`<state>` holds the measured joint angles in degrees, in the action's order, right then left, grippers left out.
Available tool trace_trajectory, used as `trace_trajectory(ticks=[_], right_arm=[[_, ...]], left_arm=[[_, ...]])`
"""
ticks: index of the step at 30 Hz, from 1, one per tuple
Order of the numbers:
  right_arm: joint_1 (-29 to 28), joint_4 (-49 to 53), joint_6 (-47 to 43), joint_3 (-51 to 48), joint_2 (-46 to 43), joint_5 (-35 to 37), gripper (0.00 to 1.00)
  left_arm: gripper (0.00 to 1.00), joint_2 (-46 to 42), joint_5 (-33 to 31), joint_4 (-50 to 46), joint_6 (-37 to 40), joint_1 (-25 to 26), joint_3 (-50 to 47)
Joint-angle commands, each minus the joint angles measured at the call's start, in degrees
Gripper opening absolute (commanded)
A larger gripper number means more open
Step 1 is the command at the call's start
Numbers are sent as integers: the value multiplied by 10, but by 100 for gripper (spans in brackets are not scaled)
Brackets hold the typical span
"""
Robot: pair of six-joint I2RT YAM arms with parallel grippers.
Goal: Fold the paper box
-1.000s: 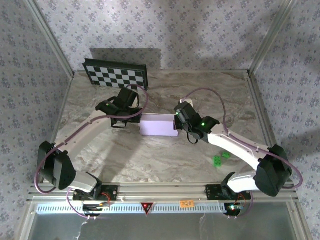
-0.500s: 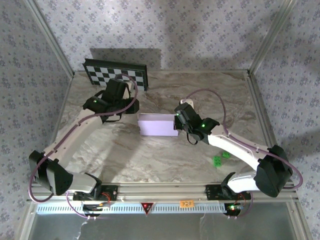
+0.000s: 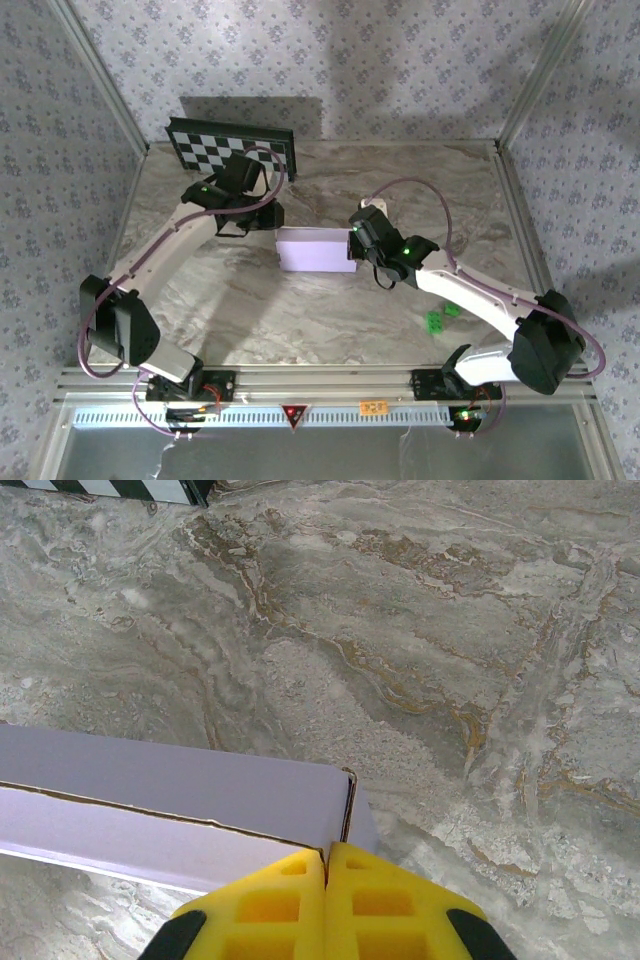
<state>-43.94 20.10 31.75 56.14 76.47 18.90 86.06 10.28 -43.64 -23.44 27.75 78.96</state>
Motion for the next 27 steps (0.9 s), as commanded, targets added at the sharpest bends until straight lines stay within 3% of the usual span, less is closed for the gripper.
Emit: trace_trajectory(ticks=[1, 12, 27], right_arm=[[4, 45, 8, -3, 5, 4, 2], [4, 56, 11, 11, 9, -2, 6], [4, 98, 4, 86, -24, -23, 27]], left_arm=[[22, -2, 31, -13, -1, -2, -9], [19, -9, 20, -28, -3, -2, -42], [18, -17, 22, -13, -15, -1, -65]])
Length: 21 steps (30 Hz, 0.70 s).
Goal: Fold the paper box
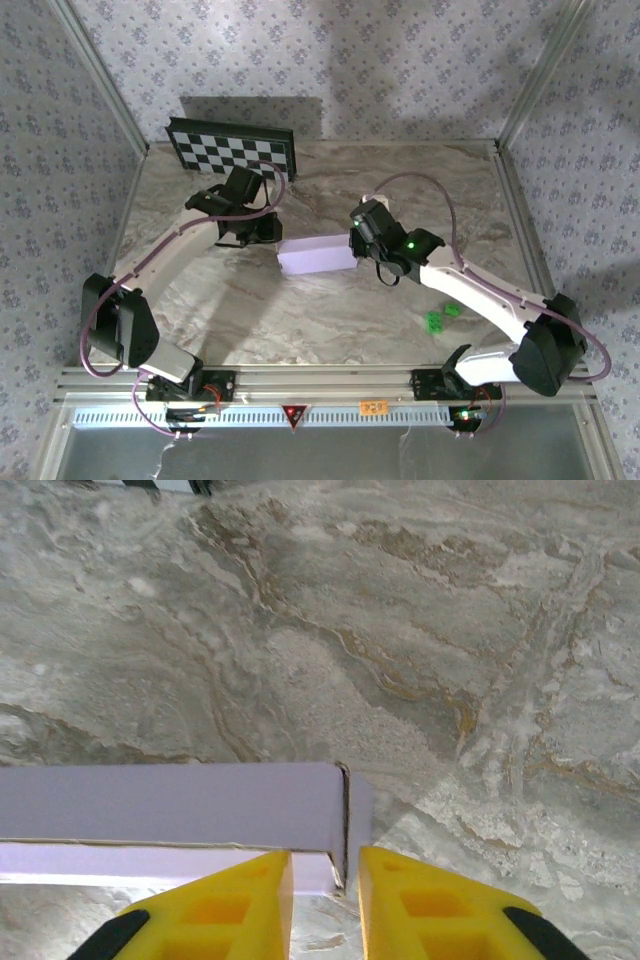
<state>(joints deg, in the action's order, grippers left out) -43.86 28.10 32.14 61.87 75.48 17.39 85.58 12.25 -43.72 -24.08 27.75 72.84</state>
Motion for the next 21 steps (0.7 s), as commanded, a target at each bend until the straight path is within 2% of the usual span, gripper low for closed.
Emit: trace_trajectory(ticks=[1, 11, 21], right_arm=[[3, 19, -1, 36, -12, -11, 27], [15, 28, -15, 108, 59, -86, 17], [28, 19, 14, 25, 80, -121, 13]], left_arm=[[18, -12, 3, -11, -9, -1, -5], [17, -11, 3, -8, -11, 0, -9], [17, -12, 2, -8, -11, 0, -11]])
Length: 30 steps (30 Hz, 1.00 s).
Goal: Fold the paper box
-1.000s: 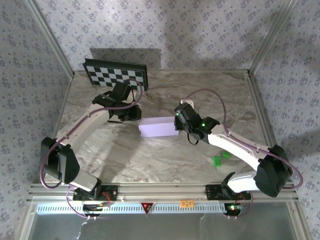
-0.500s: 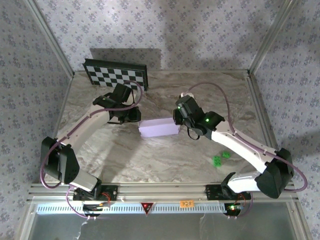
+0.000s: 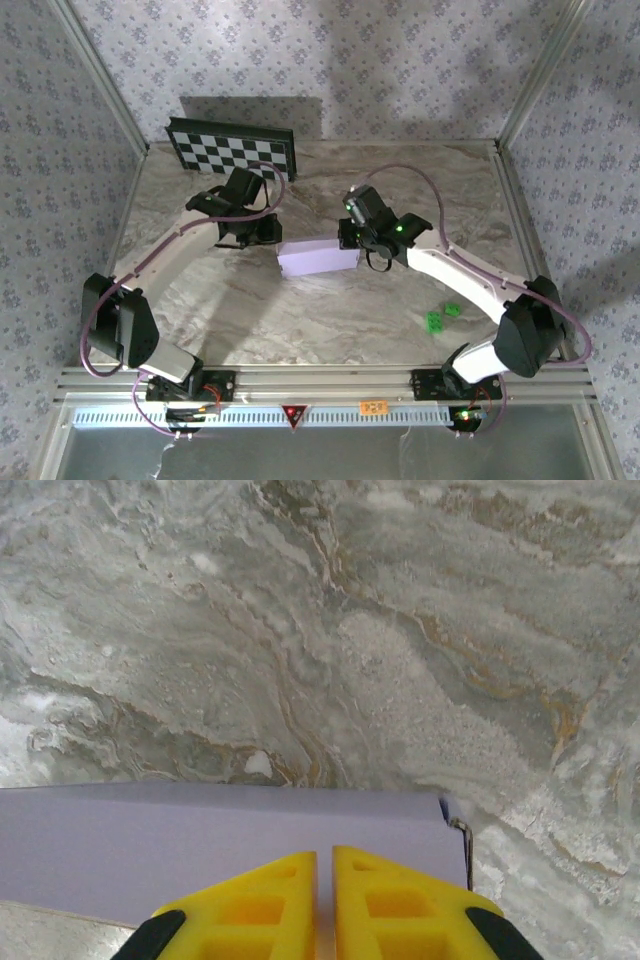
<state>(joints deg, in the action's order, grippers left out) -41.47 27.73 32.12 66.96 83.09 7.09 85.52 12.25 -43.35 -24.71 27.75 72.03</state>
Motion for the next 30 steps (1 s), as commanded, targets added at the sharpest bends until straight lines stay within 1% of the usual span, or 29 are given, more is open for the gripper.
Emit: trace_trajectory(ticks=[1, 5, 8, 14, 16, 19, 24, 30], right_arm=[[5, 21, 15, -30, 3, -18, 13], [7, 20, 16, -33, 1, -16, 13], [9, 18, 15, -30, 2, -16, 13], [10, 17, 14, -29, 3, -14, 13], [10, 15, 14, -30, 3, -13, 13], [10, 16, 14, -29, 3, -13, 13], [9, 22, 12, -26, 1, -9, 13], [10, 34, 9, -7, 0, -12, 13]], left_arm=[[17, -13, 1, -12, -5, 0, -1], [17, -31, -13, -17, -5, 0, 23], [18, -43, -12, -30, -5, 0, 47], [20, -61, 40, -37, -10, 7, 53], [17, -58, 55, -37, -10, 10, 48], [10, -55, 53, -38, -9, 14, 34], [7, -47, 32, -45, -3, 18, 1], [5, -34, 37, -40, -3, 24, -30]])
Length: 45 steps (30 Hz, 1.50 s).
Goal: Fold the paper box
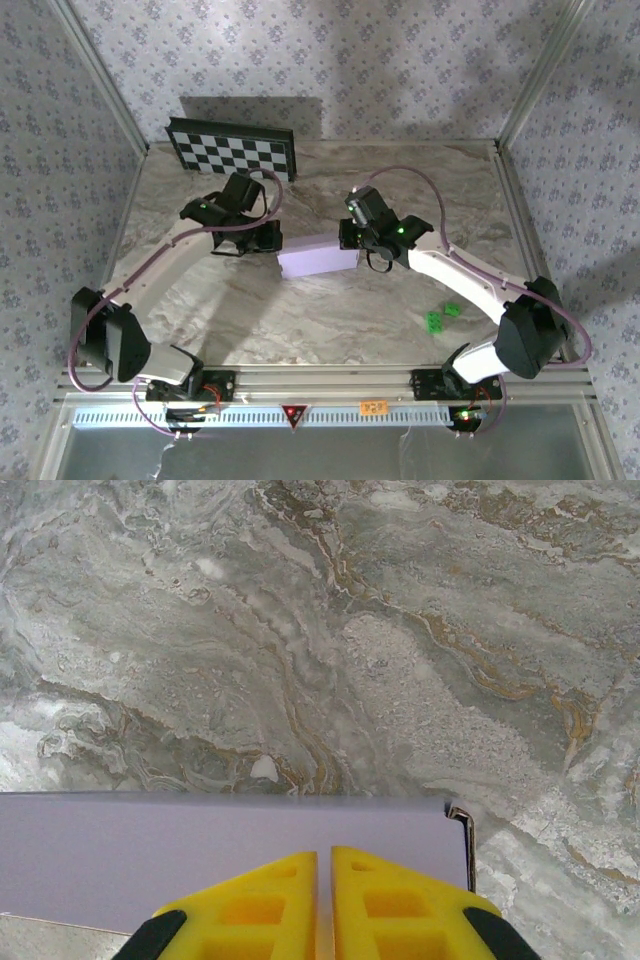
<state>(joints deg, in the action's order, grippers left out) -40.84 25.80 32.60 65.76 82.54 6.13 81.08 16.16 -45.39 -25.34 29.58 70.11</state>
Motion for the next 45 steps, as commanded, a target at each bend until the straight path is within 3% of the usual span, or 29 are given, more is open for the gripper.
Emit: trace_trajectory(ticks=[1, 10, 22, 29, 35, 40, 45], right_arm=[[3, 56, 1, 14, 5, -2, 13], [5, 81, -12, 75, 2, -10, 13], [21, 62, 15, -56, 2, -15, 13], [21, 77, -2, 4, -2, -16, 13], [23, 84, -11, 55, -2, -21, 13], [24, 84, -12, 36, -2, -15, 13], [27, 79, -8, -29, 10, 4, 13]], left_arm=[[5, 10, -4, -21, 3, 6, -10], [5, 8, -14, -17, 0, 6, -5], [5, 11, -33, -19, 0, 6, -55], [6, 1, -50, -37, 20, 2, 15], [6, -1, -15, -29, 13, 4, 56], [4, 2, 38, 11, 1, 6, 19], [0, 20, 21, 27, 3, 5, -56]])
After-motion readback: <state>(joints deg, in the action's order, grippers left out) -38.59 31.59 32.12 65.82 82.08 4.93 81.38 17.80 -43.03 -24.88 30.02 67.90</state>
